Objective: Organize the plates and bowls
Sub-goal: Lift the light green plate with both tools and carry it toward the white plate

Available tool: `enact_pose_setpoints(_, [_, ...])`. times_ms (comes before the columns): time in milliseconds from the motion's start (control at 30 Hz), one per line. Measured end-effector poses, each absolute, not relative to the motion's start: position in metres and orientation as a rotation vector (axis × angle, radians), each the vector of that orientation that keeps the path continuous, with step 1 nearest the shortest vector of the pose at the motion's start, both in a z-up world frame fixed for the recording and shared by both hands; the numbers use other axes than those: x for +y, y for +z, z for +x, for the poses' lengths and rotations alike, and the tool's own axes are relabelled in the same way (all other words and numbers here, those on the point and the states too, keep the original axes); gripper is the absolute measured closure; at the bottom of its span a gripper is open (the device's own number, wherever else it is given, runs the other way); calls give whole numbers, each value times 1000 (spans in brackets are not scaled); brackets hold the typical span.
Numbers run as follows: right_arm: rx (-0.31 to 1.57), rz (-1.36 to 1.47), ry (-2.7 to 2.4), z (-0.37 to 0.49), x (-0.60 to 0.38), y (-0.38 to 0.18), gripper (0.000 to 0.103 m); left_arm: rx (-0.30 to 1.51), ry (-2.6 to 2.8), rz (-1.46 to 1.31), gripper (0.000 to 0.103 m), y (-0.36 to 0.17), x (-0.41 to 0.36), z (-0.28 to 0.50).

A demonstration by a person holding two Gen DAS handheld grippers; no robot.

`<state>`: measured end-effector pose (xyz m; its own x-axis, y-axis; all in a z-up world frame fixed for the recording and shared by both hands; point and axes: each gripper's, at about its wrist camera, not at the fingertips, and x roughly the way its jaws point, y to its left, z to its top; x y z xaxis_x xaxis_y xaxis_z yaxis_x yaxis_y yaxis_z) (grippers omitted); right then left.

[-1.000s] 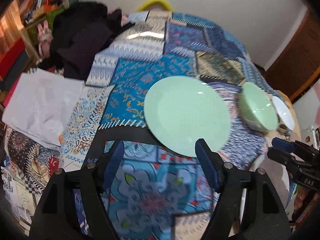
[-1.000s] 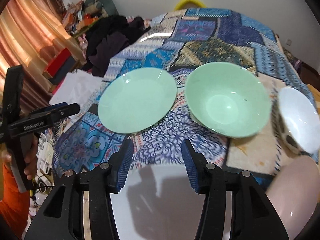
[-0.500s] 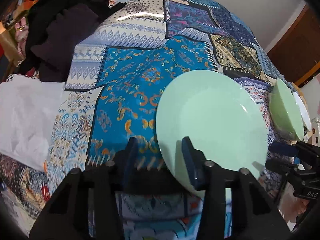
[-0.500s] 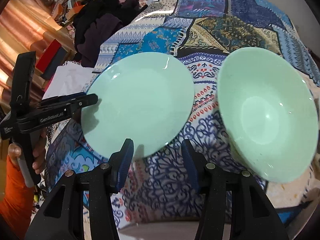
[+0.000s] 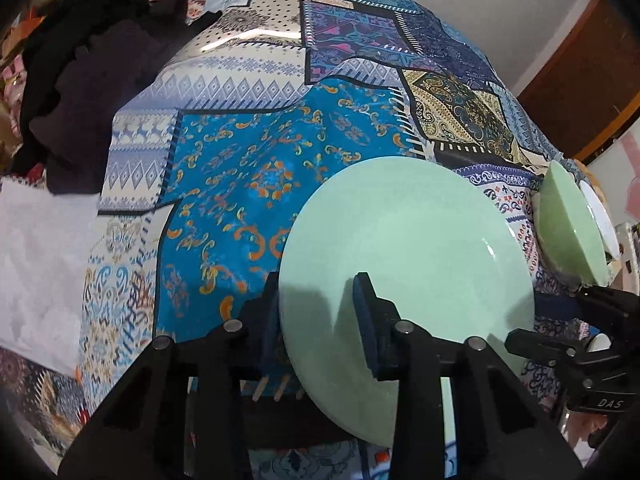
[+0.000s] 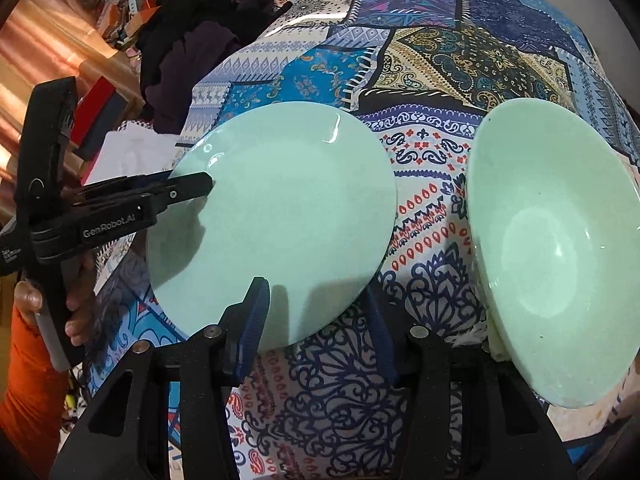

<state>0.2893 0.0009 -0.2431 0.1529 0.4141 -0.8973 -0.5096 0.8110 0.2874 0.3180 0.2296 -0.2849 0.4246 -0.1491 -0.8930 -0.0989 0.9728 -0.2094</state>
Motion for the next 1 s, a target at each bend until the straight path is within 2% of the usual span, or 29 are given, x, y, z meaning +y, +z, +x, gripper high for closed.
enact_pose_setpoints(300, [1262,-142,750,266,8,-239,59,1160,-3,-278,68,-275,230,244])
enact_pose_setpoints(600, [1276,-203,832,241,12,-238,66,1189,-18,-348,68,-269,223,166])
enact_pose_setpoints(867, [1295,-189,795,255,13,-246,78,1186,12,-365,68,-272,225,159])
enact_pose_setpoints(1000, [1292,-210,804,254,19,-250,76,1179,-4,-381,67,-275,227,162])
